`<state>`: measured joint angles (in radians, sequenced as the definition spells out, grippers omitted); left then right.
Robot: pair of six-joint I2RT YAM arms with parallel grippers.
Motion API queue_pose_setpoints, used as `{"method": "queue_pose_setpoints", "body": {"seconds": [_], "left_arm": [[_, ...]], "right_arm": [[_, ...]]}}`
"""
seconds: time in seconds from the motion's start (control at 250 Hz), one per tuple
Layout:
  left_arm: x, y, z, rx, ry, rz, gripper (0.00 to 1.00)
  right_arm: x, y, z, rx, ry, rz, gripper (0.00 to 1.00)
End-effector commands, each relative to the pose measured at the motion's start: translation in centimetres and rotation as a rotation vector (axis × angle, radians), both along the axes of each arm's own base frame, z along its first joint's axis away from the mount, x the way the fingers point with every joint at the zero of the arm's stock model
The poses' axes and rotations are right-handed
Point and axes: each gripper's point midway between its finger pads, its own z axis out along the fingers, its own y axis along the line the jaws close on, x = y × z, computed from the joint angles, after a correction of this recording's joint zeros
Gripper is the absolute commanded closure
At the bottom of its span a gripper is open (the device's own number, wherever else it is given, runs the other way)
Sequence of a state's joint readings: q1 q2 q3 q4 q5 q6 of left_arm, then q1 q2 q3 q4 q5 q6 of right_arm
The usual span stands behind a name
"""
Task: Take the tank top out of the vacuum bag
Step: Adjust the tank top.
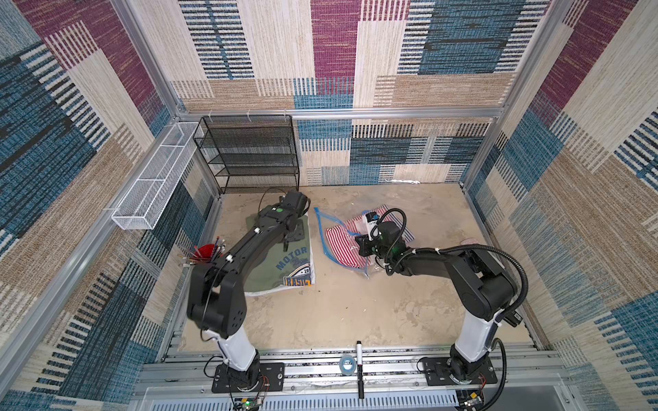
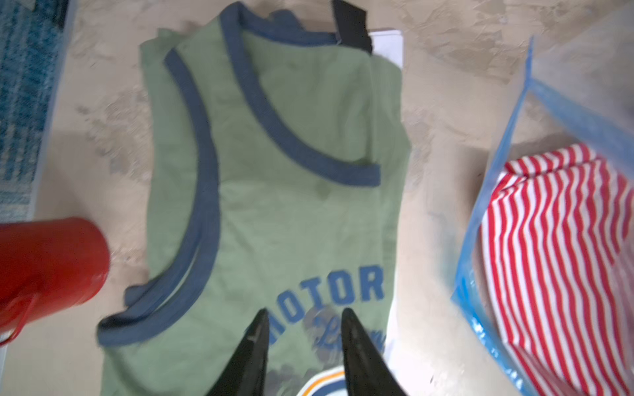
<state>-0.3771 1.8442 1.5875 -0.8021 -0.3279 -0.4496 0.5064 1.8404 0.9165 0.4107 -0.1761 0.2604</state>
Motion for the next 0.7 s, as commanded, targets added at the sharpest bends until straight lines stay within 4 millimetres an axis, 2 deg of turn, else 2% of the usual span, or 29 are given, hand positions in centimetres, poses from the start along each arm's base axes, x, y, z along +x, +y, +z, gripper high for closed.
{"method": "queue_pose_setpoints", "body": {"seconds": [0.0, 0.14, 0.308, 0.456, 0.696], "left_arm": [[3.5, -0.2, -0.7, 0.081, 0.002, 0.003, 0.61], [7.3, -0.7, -2.5, 0.153, 0.001, -0.005, 0.61], [10.6, -1.8, -4.3, 0.171, -0.004, -0.021, 0.61], [11.6, -0.9, -5.9, 0.224, 0.021, 0.038, 0.64], [12.0, 0.3, -7.9, 0.239, 0.049, 0.066, 0.64]], "right_arm": [[0.0, 0.4, 1.2, 0.034, -0.021, 0.009, 1.0], [-0.2, 0.4, 1.6, 0.045, -0.026, 0.012, 1.0], [-0.1, 0.4, 1.1, 0.037, -0.02, 0.01, 1.0], [0.0, 0.4, 1.0, 0.035, -0.019, 0.009, 1.0], [0.0, 0.5, 0.7, 0.033, -0.013, 0.011, 1.0]]}}
